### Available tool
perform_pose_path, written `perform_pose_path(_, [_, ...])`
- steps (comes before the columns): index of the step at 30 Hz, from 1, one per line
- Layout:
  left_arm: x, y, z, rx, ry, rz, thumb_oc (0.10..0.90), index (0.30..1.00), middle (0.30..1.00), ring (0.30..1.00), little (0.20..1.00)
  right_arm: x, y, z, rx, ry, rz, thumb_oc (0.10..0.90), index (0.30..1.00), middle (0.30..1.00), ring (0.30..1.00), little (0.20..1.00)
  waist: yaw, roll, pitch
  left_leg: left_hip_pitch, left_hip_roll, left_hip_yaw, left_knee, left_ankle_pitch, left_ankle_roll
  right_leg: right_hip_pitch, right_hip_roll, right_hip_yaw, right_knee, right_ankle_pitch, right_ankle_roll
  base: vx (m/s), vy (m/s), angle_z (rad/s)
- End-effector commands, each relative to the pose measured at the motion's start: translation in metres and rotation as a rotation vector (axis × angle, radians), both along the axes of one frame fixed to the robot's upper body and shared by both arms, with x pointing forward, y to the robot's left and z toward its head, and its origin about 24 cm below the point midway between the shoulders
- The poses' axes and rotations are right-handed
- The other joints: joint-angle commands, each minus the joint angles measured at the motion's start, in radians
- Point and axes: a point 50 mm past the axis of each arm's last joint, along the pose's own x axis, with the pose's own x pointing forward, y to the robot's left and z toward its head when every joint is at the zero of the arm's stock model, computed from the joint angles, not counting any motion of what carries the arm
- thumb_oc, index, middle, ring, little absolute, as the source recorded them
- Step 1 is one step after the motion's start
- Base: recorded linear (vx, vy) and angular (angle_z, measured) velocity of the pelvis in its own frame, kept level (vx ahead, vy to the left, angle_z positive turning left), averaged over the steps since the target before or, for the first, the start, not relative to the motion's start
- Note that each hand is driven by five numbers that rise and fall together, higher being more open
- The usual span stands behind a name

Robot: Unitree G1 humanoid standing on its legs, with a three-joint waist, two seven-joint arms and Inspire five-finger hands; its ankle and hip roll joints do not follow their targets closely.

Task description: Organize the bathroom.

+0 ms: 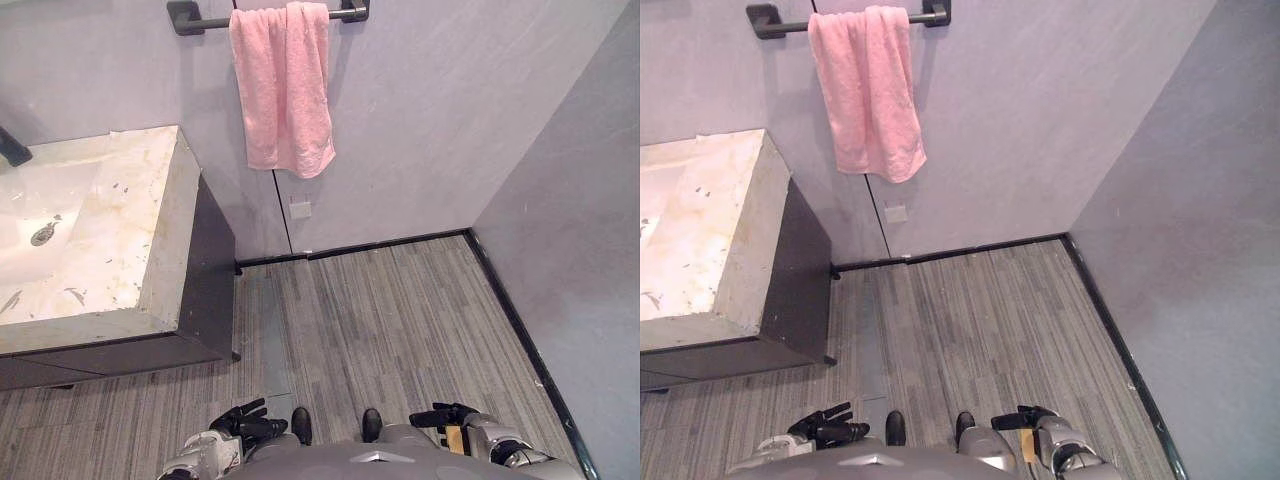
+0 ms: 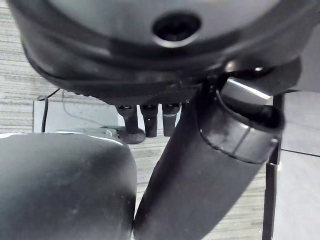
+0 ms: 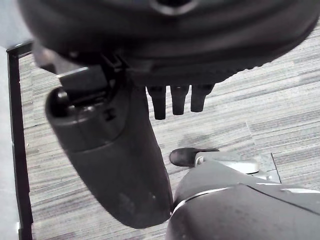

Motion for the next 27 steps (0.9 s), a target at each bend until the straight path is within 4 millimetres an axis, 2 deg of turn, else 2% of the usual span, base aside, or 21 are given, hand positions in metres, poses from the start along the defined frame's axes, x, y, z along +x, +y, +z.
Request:
perform_pose_path(1, [0.003, 0.007, 0.001, 0.026, -0.011, -0.014, 0.8, 0.9, 0.9, 0.9, 0.9, -0.036, -0.001, -0.009, -0.021, 0.15, 0.039, 0.8, 0.9, 0.9, 0.9, 0.9, 0.001, -0.02, 0.007, -0.031, -0.016, 0.071, 0.141, -0.144, 0.038, -0.016, -0.043, -0.059, -0.002, -0.036, 0.053, 0.03, 0.042, -0.03])
perform_pose_path(10, [-0.002, 0.009, 0.001, 0.027, 0.012, 0.015, 0.8, 0.9, 0.9, 0.9, 0.9, -0.034, 0.001, -0.009, -0.017, 0.13, 0.052, 0.8, 0.9, 0.9, 0.9, 0.9, 0.006, -0.018, 0.017, -0.036, -0.036, 0.074, 0.161, -0.164, 0.054, -0.034, -0.062, -0.053, 0.052, -0.053, 0.067, 0.04, 0.061, -0.06])
perform_pose_path(15, [-0.004, 0.012, 0.0, 0.037, 0.038, 0.01, 0.8, 0.9, 0.9, 0.9, 0.9, -0.031, 0.0, -0.008, -0.033, 0.116, 0.06, 0.8, 0.9, 0.9, 0.9, 0.9, 0.001, -0.007, 0.022, -0.038, -0.05, 0.076, 0.183, -0.182, 0.071, -0.052, -0.073, -0.041, 0.122, -0.082, 0.073, 0.06, 0.067, -0.06])
perform_pose_path(25, [0.003, 0.014, 0.002, 0.05, 0.032, 0.023, 0.8, 0.9, 0.9, 0.9, 0.9, -0.028, -0.003, -0.007, -0.045, 0.101, 0.075, 0.8, 0.9, 0.9, 0.9, 0.9, -0.004, 0.004, 0.031, -0.042, -0.059, 0.083, 0.205, -0.199, 0.087, -0.083, -0.091, -0.04, 0.201, -0.101, 0.083, 0.02, 0.052, -0.03])
perform_pose_path(27, [0.005, 0.012, 0.002, 0.045, 0.043, -0.004, 0.8, 0.9, 0.9, 0.9, 0.9, -0.026, -0.005, -0.006, -0.063, 0.083, 0.068, 0.8, 0.9, 0.9, 0.9, 0.9, -0.005, 0.016, 0.044, -0.042, -0.067, 0.074, 0.2, -0.204, 0.103, -0.134, -0.096, -0.015, 0.328, -0.074, 0.093, 0.02, 0.119, -0.09])
